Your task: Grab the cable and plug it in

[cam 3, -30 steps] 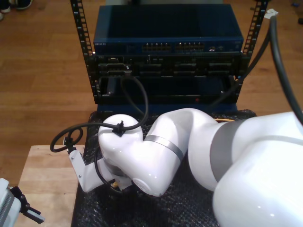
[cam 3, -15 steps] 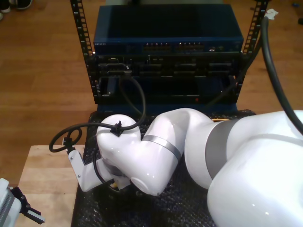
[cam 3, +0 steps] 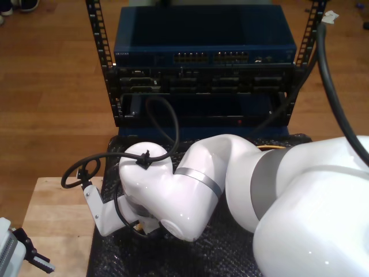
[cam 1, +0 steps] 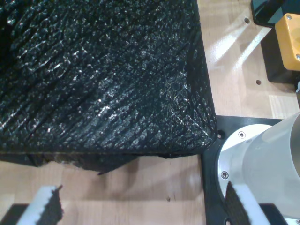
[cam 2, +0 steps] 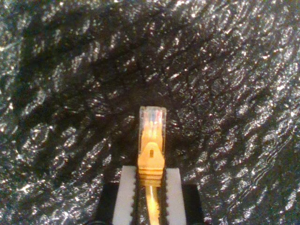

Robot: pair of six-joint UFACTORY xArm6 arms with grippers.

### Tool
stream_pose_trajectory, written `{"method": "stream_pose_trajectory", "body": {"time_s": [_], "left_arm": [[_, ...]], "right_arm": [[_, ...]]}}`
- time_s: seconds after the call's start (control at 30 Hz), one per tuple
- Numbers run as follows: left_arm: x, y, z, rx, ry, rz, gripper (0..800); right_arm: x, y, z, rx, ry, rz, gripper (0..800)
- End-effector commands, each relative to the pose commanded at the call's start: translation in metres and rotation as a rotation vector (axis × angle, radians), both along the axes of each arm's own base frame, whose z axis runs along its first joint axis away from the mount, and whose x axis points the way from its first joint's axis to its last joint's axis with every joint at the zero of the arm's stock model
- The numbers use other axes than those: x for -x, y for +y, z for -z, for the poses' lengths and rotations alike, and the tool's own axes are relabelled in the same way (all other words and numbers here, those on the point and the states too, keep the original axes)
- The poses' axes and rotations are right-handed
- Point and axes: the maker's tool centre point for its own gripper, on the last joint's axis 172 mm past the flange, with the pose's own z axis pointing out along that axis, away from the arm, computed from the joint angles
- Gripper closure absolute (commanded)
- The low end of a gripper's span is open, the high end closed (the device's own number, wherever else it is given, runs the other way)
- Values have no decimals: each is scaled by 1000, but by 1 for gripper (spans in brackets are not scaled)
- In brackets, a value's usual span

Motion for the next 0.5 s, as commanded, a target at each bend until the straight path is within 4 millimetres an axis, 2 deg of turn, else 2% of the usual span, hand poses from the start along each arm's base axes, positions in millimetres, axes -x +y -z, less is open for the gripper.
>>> {"method": "stream_pose_trajectory", "body": {"time_s": [0.1, 0.27, 0.37, 0.5], "left_arm": [[-1, 1, -1, -1, 0, -1, 0], [-1, 1, -3, 0, 0, -1, 0], [-5, 4, -8, -8, -10, -2, 0], [-7, 3, -13, -1, -10, -6, 0]], "right_arm": [[-1, 0, -5, -6, -5, 2, 794], [-8, -2, -24, -26, -20, 19, 794], [-19, -20, -30, -15, -13, 65, 794], [-42, -52, -51, -23, -19, 151, 794]]}}
